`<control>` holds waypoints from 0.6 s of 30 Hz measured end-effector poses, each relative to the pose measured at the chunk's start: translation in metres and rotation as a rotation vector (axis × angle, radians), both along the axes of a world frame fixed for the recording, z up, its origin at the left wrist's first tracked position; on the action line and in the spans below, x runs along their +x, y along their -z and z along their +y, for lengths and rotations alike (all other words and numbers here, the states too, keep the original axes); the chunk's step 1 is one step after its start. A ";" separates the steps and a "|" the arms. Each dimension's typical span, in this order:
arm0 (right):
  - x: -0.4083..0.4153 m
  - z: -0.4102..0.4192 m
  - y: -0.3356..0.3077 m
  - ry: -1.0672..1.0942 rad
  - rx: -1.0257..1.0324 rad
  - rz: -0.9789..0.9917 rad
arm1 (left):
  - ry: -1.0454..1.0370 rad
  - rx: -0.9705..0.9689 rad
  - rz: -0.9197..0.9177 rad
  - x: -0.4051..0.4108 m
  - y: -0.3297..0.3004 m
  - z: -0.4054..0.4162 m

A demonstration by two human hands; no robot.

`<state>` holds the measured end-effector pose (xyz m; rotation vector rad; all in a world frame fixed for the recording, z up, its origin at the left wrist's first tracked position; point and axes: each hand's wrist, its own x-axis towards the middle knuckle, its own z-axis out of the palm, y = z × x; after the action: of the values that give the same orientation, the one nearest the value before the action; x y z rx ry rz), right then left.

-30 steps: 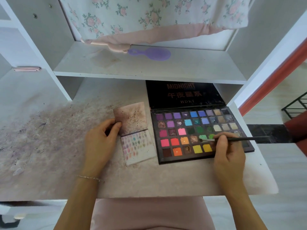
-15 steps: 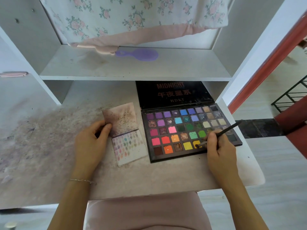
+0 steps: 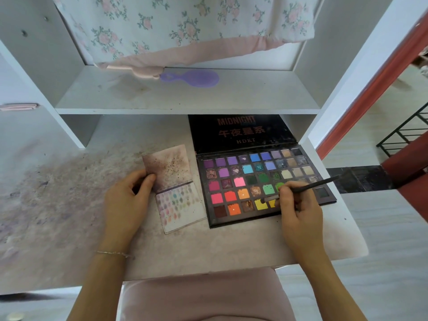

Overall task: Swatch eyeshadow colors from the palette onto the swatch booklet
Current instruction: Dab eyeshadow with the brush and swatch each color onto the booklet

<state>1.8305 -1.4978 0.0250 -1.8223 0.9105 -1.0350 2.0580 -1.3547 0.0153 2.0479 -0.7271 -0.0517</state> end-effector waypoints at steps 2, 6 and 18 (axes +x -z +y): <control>0.009 0.009 -0.002 -0.063 0.021 -0.045 | -0.001 -0.005 0.018 0.000 0.000 0.000; 0.035 0.030 -0.007 -0.221 -0.030 -0.044 | 0.010 -0.001 0.037 0.001 0.000 0.001; 0.074 0.056 0.002 -0.404 -0.027 0.056 | 0.015 0.002 0.036 0.001 -0.001 0.000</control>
<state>1.9048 -1.4415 0.0228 -1.9610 0.5277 -0.7471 2.0588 -1.3544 0.0168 2.0381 -0.7199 -0.0973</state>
